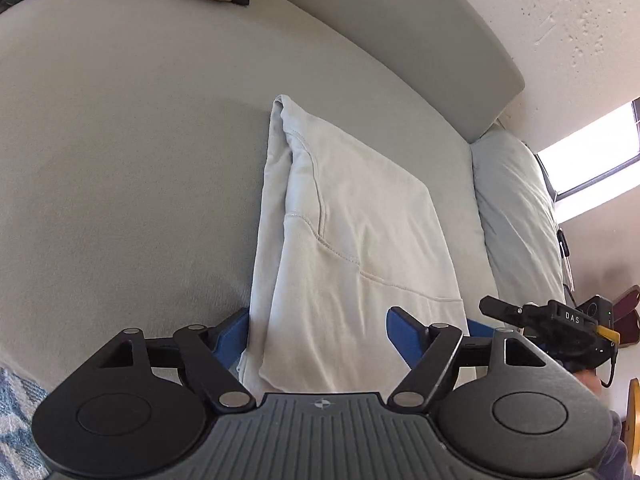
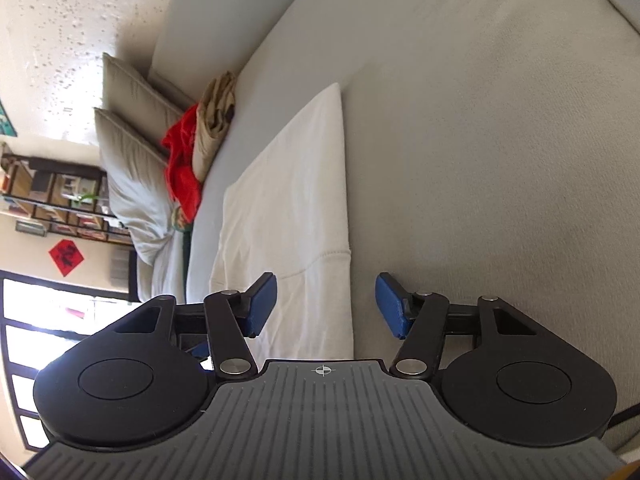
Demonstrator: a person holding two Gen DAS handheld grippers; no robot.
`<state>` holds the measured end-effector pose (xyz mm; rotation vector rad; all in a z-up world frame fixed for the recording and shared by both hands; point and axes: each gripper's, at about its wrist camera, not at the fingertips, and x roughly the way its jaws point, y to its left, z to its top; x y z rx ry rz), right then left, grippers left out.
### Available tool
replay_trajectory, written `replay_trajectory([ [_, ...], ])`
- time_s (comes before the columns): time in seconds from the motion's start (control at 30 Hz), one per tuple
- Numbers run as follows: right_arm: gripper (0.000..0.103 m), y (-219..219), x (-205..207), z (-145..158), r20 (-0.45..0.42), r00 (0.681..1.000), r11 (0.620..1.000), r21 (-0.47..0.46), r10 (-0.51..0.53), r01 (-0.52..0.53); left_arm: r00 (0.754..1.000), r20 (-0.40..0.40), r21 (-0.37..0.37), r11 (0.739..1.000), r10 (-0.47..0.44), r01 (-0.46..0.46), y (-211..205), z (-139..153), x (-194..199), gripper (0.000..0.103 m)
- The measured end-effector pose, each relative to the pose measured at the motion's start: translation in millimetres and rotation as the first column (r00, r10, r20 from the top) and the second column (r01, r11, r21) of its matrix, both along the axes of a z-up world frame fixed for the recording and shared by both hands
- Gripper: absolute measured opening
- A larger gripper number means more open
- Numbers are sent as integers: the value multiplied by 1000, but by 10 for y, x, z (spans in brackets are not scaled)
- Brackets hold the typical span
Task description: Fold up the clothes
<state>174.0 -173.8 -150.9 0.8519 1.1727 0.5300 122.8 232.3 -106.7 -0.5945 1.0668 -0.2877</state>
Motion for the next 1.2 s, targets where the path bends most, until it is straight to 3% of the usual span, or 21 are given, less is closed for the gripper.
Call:
replay_trajectory([
  [0.27,58,244,551,-134,38,999,1000,22,8,-9,999,-5,-34,999,-43,43,-184,-109,432,74],
  [0.4,55,367,751,-201,74,997,1000,15,-22,21,1000,7,-95,995,3,-2,-207,-202,559,75],
  [0.5,41,444,787,-226,119,993,999,-23,-26,29,999,17,-121,991,52,-49,-218,-236,555,70],
  [0.53,28,458,786,-240,133,991,999,-45,-22,29,998,16,-118,991,67,-64,-235,-239,550,62],
  [0.57,8,466,782,-259,144,989,997,-70,-18,28,996,5,-95,992,89,-88,-261,-222,535,46],
  [0.6,7,460,779,-273,145,989,997,-73,-24,35,994,-5,-72,991,111,-111,-286,-204,520,35],
  [0.63,6,447,773,-264,138,990,997,-67,-39,48,992,-10,-47,990,130,-130,-317,-178,501,18],
  [0.8,5,580,476,282,293,956,971,-222,-15,83,989,135,157,984,62,-83,-682,283,232,12],
  [0.9,5,494,111,674,381,924,966,-233,-18,115,969,245,230,972,-19,-39,-966,620,-64,11],
  [1.03,5,199,-438,1060,441,896,960,-229,-48,164,920,368,288,957,-132,22,-1316,973,-575,12],
  [1.2,5,-277,-1113,1303,476,874,930,-267,-100,252,890,403,272,956,-213,105,-1633,1140,-996,12],
])
